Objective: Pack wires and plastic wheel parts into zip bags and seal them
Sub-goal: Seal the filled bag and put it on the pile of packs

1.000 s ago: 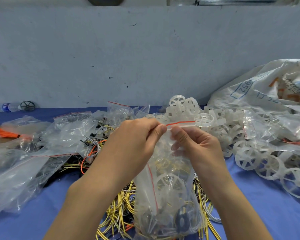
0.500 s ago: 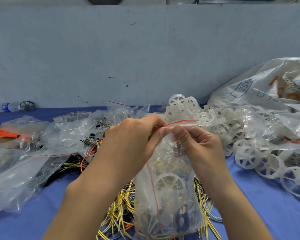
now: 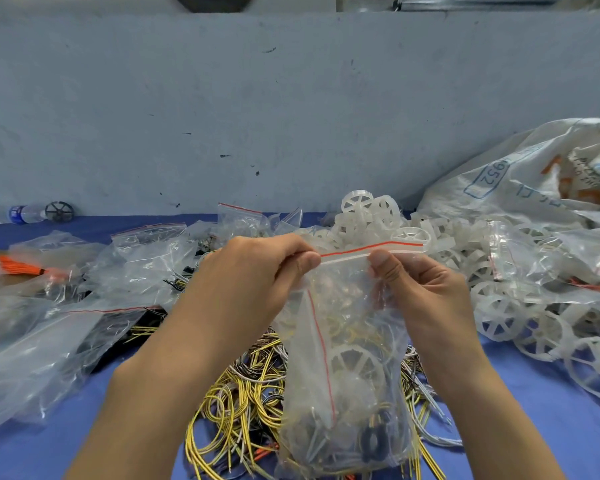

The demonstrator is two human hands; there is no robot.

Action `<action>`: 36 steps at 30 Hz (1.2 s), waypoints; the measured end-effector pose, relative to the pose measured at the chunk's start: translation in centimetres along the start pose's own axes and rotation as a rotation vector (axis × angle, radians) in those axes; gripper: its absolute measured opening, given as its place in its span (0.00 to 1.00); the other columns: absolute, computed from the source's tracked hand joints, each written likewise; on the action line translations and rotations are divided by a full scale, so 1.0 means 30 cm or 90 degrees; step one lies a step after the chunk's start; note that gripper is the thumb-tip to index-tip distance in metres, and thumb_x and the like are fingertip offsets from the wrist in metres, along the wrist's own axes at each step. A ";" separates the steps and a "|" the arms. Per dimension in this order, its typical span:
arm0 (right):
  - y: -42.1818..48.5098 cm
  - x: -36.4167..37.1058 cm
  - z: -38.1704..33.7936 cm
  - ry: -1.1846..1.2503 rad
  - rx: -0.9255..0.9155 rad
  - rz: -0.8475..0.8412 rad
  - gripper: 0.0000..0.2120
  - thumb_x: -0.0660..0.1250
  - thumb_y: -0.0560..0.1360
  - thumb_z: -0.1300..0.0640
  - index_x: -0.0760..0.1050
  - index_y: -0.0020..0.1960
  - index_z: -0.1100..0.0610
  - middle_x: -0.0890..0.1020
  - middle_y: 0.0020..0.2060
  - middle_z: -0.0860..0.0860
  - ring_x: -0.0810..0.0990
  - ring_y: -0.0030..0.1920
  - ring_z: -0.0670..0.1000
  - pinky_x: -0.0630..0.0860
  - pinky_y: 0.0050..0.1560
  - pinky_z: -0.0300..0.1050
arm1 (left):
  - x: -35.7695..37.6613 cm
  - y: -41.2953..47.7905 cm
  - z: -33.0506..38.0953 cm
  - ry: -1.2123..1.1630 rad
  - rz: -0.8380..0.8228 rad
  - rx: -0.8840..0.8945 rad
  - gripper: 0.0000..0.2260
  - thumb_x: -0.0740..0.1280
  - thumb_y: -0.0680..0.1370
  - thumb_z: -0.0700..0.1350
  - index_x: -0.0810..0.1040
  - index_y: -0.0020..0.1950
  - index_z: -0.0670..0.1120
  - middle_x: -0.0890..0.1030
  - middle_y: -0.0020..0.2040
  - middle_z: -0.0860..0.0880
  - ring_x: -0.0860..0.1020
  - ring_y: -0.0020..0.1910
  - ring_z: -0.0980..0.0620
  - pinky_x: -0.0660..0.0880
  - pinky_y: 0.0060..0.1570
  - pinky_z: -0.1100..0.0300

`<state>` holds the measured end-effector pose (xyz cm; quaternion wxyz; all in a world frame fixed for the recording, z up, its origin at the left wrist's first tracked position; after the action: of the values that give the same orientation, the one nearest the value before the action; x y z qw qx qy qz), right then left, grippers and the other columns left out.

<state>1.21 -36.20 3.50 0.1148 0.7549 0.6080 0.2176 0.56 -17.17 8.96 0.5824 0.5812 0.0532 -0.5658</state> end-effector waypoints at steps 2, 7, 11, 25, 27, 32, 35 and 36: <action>0.001 -0.002 -0.001 0.000 0.000 0.003 0.05 0.73 0.68 0.49 0.85 0.36 0.49 0.82 0.29 0.47 0.76 0.27 0.44 0.74 0.31 0.34 | -0.008 -0.002 -0.015 -0.013 -0.003 -0.004 0.13 0.59 0.79 0.58 0.80 0.50 0.54 0.80 0.36 0.58 0.78 0.37 0.55 0.76 0.39 0.53; -0.001 0.004 -0.005 0.008 0.012 -0.013 0.06 0.73 0.68 0.48 0.84 0.37 0.50 0.83 0.30 0.49 0.77 0.28 0.45 0.75 0.31 0.35 | -0.014 -0.007 -0.004 0.004 0.017 0.003 0.13 0.59 0.80 0.56 0.79 0.49 0.51 0.76 0.36 0.60 0.75 0.37 0.54 0.74 0.38 0.52; 0.009 0.005 -0.082 -0.041 -0.075 -0.050 0.07 0.74 0.67 0.46 0.85 0.43 0.47 0.85 0.34 0.47 0.80 0.31 0.43 0.75 0.34 0.31 | -0.021 -0.007 0.007 0.016 0.021 0.009 0.13 0.59 0.80 0.55 0.78 0.49 0.50 0.74 0.35 0.60 0.74 0.36 0.53 0.73 0.37 0.53; -0.002 0.104 -0.196 -0.616 -0.298 -0.168 0.15 0.62 0.73 0.38 0.84 0.46 0.44 0.83 0.39 0.40 0.79 0.38 0.47 0.77 0.41 0.53 | -0.029 -0.020 -0.032 -0.209 -0.046 -0.013 0.09 0.66 0.73 0.59 0.79 0.49 0.58 0.81 0.41 0.59 0.79 0.40 0.60 0.73 0.37 0.72; -0.002 0.099 -0.197 -0.611 -0.309 -0.166 0.17 0.60 0.74 0.38 0.84 0.47 0.46 0.83 0.39 0.40 0.80 0.38 0.48 0.78 0.39 0.53 | -0.029 -0.031 -0.074 -0.226 -0.086 -0.036 0.10 0.67 0.72 0.60 0.80 0.50 0.59 0.82 0.43 0.58 0.81 0.40 0.56 0.76 0.37 0.68; -0.003 0.091 -0.194 -0.612 -0.304 -0.154 0.18 0.59 0.75 0.38 0.84 0.48 0.46 0.84 0.41 0.41 0.81 0.41 0.50 0.79 0.41 0.54 | -0.043 -0.039 -0.084 -0.208 -0.060 -0.031 0.05 0.67 0.72 0.56 0.81 0.45 0.60 0.82 0.38 0.59 0.79 0.35 0.59 0.71 0.34 0.74; -0.001 0.081 -0.196 -0.614 -0.297 -0.138 0.18 0.59 0.75 0.38 0.84 0.47 0.46 0.84 0.41 0.42 0.80 0.40 0.51 0.78 0.41 0.54 | -0.053 -0.038 -0.081 -0.225 -0.027 -0.037 0.05 0.68 0.72 0.56 0.82 0.44 0.59 0.82 0.37 0.59 0.78 0.32 0.59 0.69 0.32 0.74; -0.002 0.079 -0.198 -0.618 -0.297 -0.134 0.18 0.58 0.76 0.38 0.83 0.47 0.46 0.83 0.40 0.42 0.79 0.39 0.51 0.77 0.41 0.54 | -0.056 -0.038 -0.081 -0.226 -0.019 -0.036 0.05 0.68 0.71 0.56 0.82 0.43 0.58 0.82 0.36 0.58 0.78 0.33 0.57 0.69 0.32 0.74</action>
<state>-1.23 -34.45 9.15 0.5676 0.6581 0.4931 -0.0391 0.59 -14.03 8.69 0.5905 0.4548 -0.0258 -0.6661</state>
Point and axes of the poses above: each hand's wrist, its own y-axis towards the middle knuckle, its own x-axis out of the palm, z = x × y, the point moved 7 cm from there along y, towards the middle knuckle
